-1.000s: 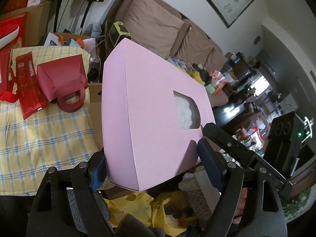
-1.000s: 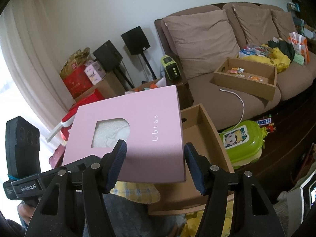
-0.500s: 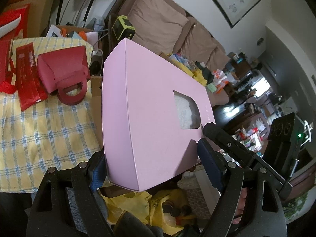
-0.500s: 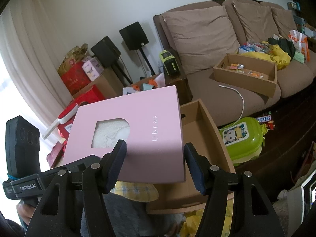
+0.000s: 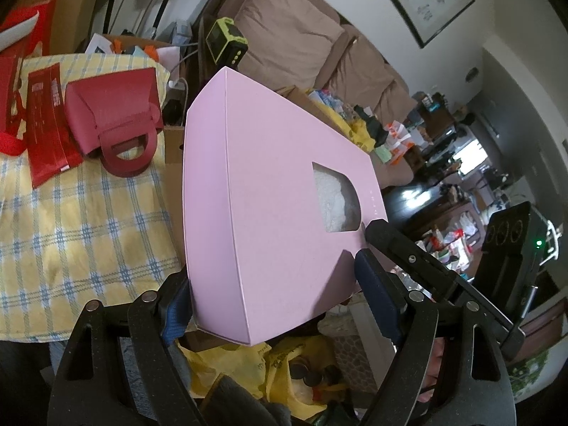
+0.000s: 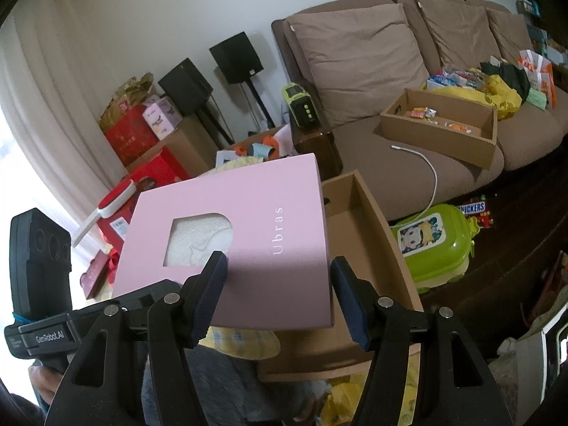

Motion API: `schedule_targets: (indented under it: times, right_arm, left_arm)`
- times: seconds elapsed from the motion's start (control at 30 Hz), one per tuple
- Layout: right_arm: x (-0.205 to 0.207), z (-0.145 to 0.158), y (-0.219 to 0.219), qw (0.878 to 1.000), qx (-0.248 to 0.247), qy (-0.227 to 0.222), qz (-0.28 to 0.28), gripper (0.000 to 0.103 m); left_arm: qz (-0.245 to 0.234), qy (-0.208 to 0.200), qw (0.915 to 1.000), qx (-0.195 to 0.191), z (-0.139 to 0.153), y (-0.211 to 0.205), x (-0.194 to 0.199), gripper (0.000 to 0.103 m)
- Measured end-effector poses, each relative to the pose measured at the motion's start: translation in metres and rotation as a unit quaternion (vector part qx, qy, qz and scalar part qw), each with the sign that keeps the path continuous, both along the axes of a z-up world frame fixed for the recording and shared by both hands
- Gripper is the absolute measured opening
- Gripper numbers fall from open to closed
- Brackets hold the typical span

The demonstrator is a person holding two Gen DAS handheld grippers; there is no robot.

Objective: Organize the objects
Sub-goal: 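Carry the pink box with both grippers over the open cardboard box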

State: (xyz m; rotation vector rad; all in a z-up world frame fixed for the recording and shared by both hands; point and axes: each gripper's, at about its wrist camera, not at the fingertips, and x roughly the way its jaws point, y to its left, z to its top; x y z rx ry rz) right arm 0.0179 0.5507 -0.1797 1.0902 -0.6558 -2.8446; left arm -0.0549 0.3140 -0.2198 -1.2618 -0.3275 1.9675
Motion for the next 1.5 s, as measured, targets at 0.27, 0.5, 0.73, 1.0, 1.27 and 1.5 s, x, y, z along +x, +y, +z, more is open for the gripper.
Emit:
schedule_targets:
  times: [0.27,0.5,0.73,1.0,1.27,1.5]
  right_arm:
    - [-0.001,-0.005,0.001,1.000,0.001,-0.009,-0.001,0.063]
    - [-0.004,-0.012,0.002,1.000,0.001,-0.019,0.000,0.062]
    - [-0.008,-0.021,0.003,1.000,-0.002,-0.031,0.001,0.063]
    - [-0.009,-0.022,0.002,0.999,0.002,-0.034,0.003,0.063]
    - [-0.009,-0.026,0.002,0.999,0.002,-0.041,0.003,0.063]
    - [-0.011,-0.030,0.003,0.999,-0.007,-0.044,0.007,0.063]
  left_arm:
    - [-0.002,-0.011,0.9999,0.000,-0.008,0.004,-0.001,0.081]
    - [-0.002,-0.023,0.9997,-0.002,-0.015,0.005,-0.004,0.081]
    - [0.000,-0.032,0.9995,-0.007,-0.024,0.007,-0.005,0.081]
    - [0.000,-0.042,0.9991,-0.005,-0.028,0.007,-0.006,0.081]
    - [0.000,-0.049,0.9988,-0.008,-0.033,0.006,-0.009,0.081]
    - [0.007,-0.047,0.9987,-0.017,-0.033,0.005,-0.007,0.081]
